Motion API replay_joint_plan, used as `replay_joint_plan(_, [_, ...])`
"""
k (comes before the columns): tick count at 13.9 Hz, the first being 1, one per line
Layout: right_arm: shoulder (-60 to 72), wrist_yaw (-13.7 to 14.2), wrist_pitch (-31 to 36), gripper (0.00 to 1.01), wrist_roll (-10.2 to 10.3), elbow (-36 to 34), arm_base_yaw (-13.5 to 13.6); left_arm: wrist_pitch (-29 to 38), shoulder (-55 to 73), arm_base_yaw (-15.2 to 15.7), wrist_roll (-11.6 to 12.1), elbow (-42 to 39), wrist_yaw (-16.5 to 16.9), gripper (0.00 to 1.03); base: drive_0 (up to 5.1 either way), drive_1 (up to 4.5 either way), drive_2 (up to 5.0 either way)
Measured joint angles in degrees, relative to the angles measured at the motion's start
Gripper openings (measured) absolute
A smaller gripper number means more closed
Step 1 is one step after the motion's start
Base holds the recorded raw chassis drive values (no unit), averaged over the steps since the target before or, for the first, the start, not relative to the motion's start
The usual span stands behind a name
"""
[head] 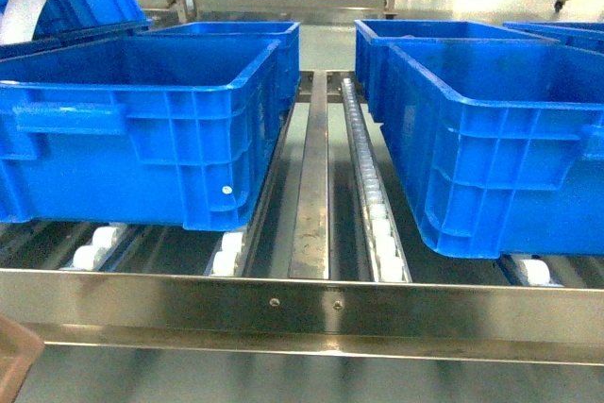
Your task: Place part in tray to right shelf
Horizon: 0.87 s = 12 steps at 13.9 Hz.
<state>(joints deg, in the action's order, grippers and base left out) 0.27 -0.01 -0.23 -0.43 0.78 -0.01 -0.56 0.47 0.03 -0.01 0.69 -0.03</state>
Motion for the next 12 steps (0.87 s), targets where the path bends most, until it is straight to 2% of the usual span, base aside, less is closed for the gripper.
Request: replay_joint_plan(12, [0.0,0.0,0.0,0.98,0.0,0.0,0.0,0.0,0.0,0.0,0.0,0.0,0.0,0.12,0.0,0.0,0.0])
